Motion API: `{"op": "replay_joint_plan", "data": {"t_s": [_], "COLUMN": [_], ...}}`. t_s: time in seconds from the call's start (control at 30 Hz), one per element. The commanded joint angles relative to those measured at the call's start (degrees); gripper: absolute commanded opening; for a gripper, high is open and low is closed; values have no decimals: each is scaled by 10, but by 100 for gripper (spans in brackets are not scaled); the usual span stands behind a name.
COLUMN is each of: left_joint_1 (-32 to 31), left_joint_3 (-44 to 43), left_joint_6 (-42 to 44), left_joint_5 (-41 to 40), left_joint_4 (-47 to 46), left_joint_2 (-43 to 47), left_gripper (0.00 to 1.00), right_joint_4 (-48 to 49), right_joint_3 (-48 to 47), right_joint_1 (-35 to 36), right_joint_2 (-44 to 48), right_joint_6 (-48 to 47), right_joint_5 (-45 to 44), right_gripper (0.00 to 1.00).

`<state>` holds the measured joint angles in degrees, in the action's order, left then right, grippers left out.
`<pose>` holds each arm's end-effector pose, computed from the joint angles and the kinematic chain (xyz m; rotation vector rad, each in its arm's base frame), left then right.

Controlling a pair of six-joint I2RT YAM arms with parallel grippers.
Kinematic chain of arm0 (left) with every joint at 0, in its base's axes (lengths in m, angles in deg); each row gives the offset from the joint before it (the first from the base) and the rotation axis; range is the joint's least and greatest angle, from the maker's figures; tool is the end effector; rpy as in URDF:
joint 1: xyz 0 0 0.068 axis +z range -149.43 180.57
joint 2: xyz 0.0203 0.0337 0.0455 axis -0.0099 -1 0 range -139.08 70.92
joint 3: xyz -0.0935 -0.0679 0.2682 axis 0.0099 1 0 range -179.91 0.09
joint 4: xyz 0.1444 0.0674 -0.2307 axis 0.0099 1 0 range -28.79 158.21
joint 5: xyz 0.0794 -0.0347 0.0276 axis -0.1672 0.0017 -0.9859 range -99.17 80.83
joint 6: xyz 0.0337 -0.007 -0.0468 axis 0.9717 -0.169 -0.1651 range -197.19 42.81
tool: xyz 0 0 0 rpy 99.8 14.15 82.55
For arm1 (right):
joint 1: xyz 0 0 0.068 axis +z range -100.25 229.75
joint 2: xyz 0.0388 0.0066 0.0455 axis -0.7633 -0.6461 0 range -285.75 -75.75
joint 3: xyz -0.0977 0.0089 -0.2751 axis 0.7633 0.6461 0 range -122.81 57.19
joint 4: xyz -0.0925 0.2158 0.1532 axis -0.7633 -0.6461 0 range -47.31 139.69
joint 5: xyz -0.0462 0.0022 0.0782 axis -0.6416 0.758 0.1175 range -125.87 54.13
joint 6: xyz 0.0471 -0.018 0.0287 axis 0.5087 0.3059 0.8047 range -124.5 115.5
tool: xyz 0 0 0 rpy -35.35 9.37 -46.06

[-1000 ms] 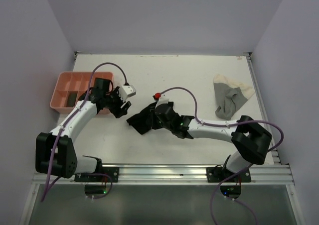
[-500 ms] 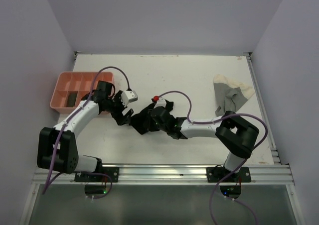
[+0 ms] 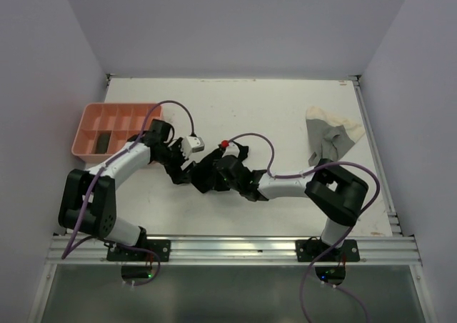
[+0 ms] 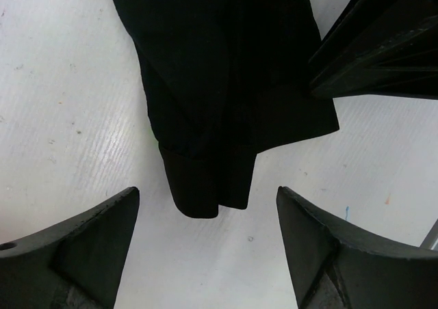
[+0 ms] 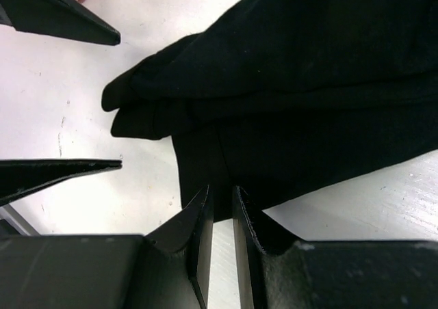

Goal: Roll the underwear

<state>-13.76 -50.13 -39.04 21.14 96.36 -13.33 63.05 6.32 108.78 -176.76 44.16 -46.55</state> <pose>0.2698 -0.0906 0.1945 1.2756 2.2928 -0.5951 0.2033 0.3237 0.1584 -0.1018 2.3283 0.8133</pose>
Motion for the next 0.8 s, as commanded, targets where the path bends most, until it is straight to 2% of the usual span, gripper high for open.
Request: {"op": "replay_joint_plan", "data": {"t_s": [0.0,0.43,0.5,0.77], "left_joint_1": [-3,-4,-4,-7], "left_joint_3": [3,-10,-11,-16], "left_joint_6": [-19,-19,-23,-33], "left_joint_5": [-1,19,13,5], "left_joint_4": [-31,-8,-12,-16], "left_joint_2": [-3,-10,-12,-5], "left_gripper": [83,65,60,30], "right_joint_4": [23,32,31,22], "right_joint_3": [7,14,14,16], "right_joint_1": [-1,0,0,-1], "right_joint_2": [-2,-16,-15,0], "right_joint_6": [12,25,24,31], "right_joint_5": [-3,0,0,-2], "right_gripper": [21,21,21,21]}}
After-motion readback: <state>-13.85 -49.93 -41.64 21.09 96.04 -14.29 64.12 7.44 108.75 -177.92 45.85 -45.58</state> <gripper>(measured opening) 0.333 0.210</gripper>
